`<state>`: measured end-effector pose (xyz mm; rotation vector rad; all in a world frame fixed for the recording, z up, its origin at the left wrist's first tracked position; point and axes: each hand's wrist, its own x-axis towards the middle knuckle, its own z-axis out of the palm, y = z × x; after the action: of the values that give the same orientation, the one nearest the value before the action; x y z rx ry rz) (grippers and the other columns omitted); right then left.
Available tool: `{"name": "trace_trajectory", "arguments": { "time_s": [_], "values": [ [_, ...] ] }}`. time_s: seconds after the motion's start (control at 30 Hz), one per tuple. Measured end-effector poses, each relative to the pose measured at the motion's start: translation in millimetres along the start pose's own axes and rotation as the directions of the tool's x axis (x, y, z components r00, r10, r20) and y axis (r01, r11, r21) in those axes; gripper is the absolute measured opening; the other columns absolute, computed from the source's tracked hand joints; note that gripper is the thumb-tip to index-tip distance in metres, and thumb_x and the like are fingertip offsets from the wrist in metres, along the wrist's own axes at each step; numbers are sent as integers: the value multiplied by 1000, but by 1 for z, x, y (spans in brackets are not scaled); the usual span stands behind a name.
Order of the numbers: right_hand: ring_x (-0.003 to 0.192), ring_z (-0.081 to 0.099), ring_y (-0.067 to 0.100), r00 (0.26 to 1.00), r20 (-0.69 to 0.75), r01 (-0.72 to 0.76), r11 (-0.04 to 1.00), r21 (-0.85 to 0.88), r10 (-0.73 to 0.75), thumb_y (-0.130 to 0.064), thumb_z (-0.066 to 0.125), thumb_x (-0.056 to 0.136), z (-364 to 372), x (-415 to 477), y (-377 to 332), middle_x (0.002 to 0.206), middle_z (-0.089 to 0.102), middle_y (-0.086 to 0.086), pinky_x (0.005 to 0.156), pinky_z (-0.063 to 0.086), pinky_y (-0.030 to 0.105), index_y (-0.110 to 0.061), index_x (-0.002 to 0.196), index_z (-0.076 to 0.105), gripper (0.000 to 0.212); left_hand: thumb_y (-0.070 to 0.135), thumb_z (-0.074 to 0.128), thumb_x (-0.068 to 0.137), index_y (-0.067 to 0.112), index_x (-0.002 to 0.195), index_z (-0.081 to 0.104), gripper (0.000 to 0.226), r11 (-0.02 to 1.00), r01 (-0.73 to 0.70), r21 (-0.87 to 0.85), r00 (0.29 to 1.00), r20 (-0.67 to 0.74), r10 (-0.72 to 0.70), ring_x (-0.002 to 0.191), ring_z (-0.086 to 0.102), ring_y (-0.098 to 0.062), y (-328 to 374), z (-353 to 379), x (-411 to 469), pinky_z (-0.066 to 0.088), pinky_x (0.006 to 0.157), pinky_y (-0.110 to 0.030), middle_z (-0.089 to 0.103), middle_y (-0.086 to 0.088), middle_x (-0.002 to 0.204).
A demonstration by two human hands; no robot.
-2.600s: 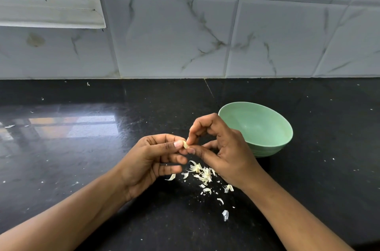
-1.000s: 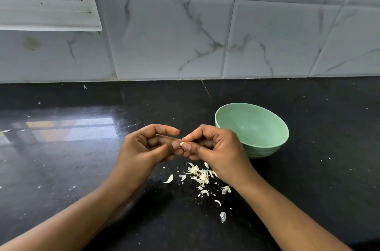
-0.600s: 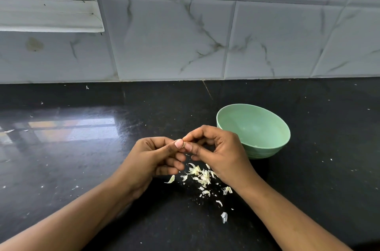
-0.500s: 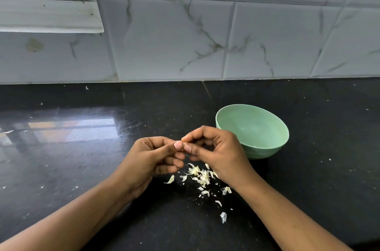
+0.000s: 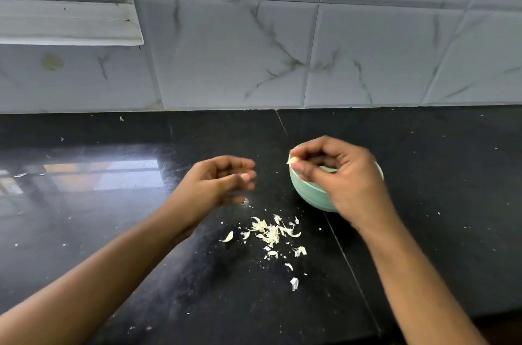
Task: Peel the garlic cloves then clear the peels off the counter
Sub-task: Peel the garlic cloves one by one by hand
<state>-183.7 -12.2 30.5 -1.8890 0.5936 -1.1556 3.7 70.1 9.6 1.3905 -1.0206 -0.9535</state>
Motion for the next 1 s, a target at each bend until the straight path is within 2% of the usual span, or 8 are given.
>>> {"name": "trace_trajectory", "arguments": {
  "time_s": [0.17,0.23,0.3,0.4,0.5,0.6,0.73,1.0],
  "values": [
    [78,70,10,997,-22,-78,993,-90,76,-2,75,76,-43,8,0,81,74,-4,72,56,22,-24,78,73,22,31,67,85,19,137,46,57,978,49,202,999,-9,-48,115,56,-12,12,49,39,44,97,-29,56,1,131],
    [75,68,7,996,-11,-92,984,-155,92,-1,73,78,-50,10,3,79,73,-7,70,53,16,-23,80,73,22,35,68,84,15,143,37,69,980,116,159,993,-42,-111,120,53,-18,9,72,56,42,103,-35,51,-2,134],
    [73,67,5,994,1,-110,975,-195,113,-1,73,78,-55,12,6,76,72,-9,68,51,13,-24,80,73,23,28,70,78,12,134,47,63,983,163,89,986,-46,-159,109,60,-22,0,88,69,49,97,-39,60,-5,124],
    [73,68,7,990,16,-133,961,-242,141,-3,73,79,-62,16,10,73,71,-10,68,52,14,-25,79,73,22,4,53,77,13,106,62,32,985,145,93,989,-31,-143,80,64,-21,-9,94,70,52,66,-31,68,-6,91],
    [72,68,12,982,68,-148,937,-315,177,-6,75,77,-68,20,12,75,71,-4,73,56,22,-25,79,72,19,3,44,68,23,92,65,38,992,49,118,996,-77,-40,80,67,-25,-14,90,64,54,67,-34,69,-4,84],
    [68,66,10,965,130,-164,913,-375,227,-6,77,75,-72,22,11,75,70,-1,72,57,28,-22,75,69,18,-2,44,74,29,101,64,45,973,-66,223,992,-87,87,82,67,-17,-16,83,53,54,68,-30,70,4,88],
    [68,66,8,922,249,-153,869,-470,297,-2,75,77,-69,24,7,77,71,-4,66,54,20,-23,75,69,21,-4,43,77,29,112,62,51,953,-153,260,979,-91,182,83,66,-9,-19,78,44,49,65,-22,70,8,92],
    [76,66,2,944,224,-74,820,-567,241,-2,68,82,-69,24,7,82,70,-13,76,57,28,-29,77,68,28,-4,41,80,28,116,61,52,964,-150,220,978,-111,177,86,65,-8,-16,81,38,46,64,-19,68,9,96]
  ]
}}
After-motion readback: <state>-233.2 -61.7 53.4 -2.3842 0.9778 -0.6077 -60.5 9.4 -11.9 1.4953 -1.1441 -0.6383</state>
